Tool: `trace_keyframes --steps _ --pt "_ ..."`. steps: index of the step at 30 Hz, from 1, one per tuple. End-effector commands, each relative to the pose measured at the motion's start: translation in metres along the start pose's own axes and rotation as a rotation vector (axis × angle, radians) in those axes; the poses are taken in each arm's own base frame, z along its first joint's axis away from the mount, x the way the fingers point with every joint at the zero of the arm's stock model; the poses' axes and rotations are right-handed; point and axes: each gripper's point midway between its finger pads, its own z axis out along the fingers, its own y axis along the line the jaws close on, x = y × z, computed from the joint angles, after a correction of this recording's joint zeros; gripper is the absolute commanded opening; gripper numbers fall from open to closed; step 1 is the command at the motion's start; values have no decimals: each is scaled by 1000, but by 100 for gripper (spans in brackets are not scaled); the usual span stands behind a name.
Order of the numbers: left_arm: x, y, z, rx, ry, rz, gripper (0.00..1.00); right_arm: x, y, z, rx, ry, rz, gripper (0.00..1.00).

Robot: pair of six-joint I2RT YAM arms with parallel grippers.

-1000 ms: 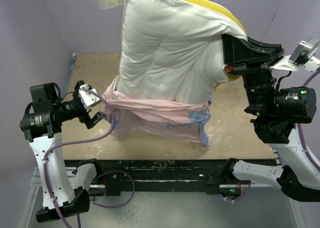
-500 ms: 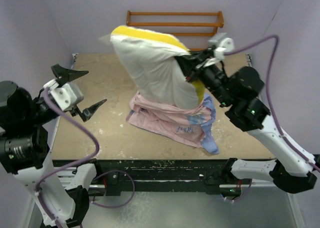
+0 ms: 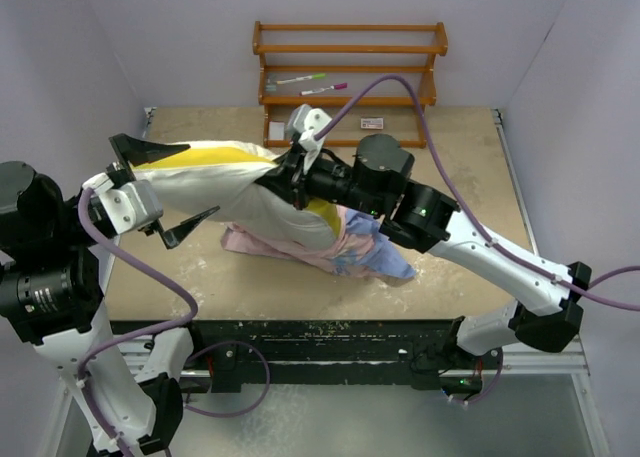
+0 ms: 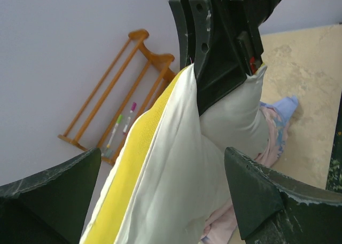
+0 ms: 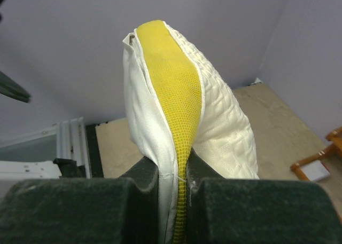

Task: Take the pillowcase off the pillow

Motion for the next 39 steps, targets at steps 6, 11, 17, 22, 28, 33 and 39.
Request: trace_keyframes --steps 6,11,17,22,28,33,39 --pt "85 -10 -2 84 176 -63 99 -74 49 16 -179 -209 -6 0" --pt "102 -9 -2 59 199 -77 95 -84 65 30 -211 -243 27 0" --pt "105 4 -3 6 232 -73 6 -90 39 1 -64 -344 189 64" --pt "73 15 -5 -72 189 -32 0 -48 -20 -69 118 -352 316 96" --pt "25 43 0 -108 111 -109 0 96 -56 -137 384 -85 344 99" --pt "-7 52 3 -114 39 -126 0 186 -46 -177 429 37 398 99" --pt "-26 59 4 -108 7 -122 0 246 -32 -175 353 130 370 97"
